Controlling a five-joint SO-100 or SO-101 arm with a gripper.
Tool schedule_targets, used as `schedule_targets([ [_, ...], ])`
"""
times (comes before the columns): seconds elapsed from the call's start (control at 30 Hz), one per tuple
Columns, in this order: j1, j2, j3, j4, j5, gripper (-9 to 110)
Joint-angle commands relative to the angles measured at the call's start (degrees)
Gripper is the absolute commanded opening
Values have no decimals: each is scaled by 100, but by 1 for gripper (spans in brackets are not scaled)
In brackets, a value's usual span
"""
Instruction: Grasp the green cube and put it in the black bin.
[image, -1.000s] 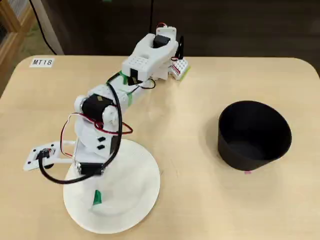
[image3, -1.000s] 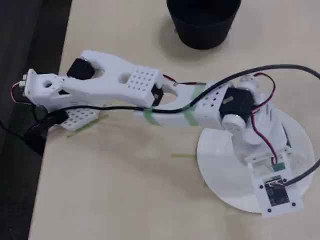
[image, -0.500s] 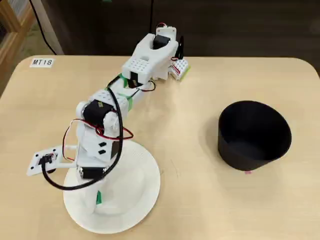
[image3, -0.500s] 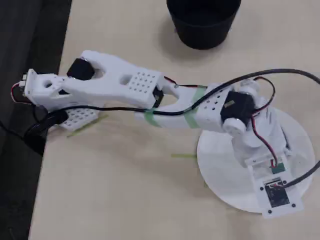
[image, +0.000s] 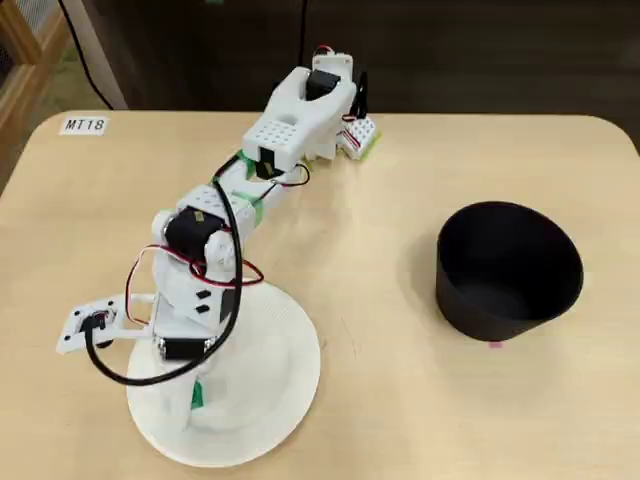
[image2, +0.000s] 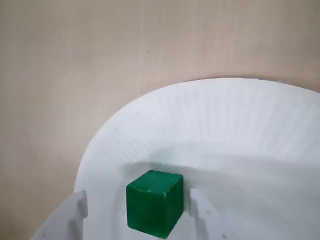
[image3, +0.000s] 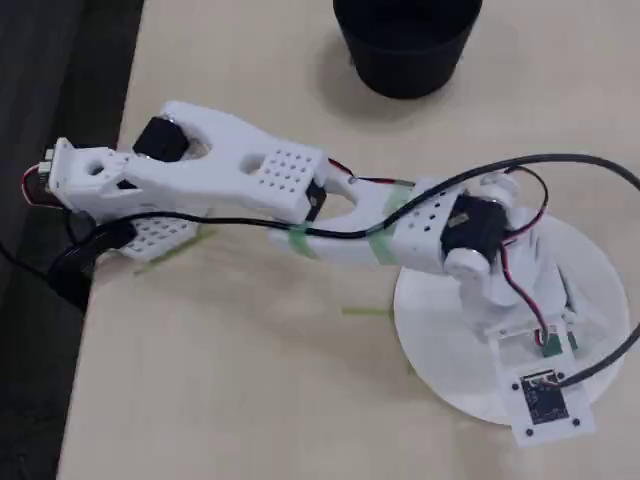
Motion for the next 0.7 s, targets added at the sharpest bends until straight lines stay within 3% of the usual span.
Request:
schedule_targets([
  [0.0,53,62,-202,-88,44,27],
  [0.67,-70,-26,-255,-237,79,8],
])
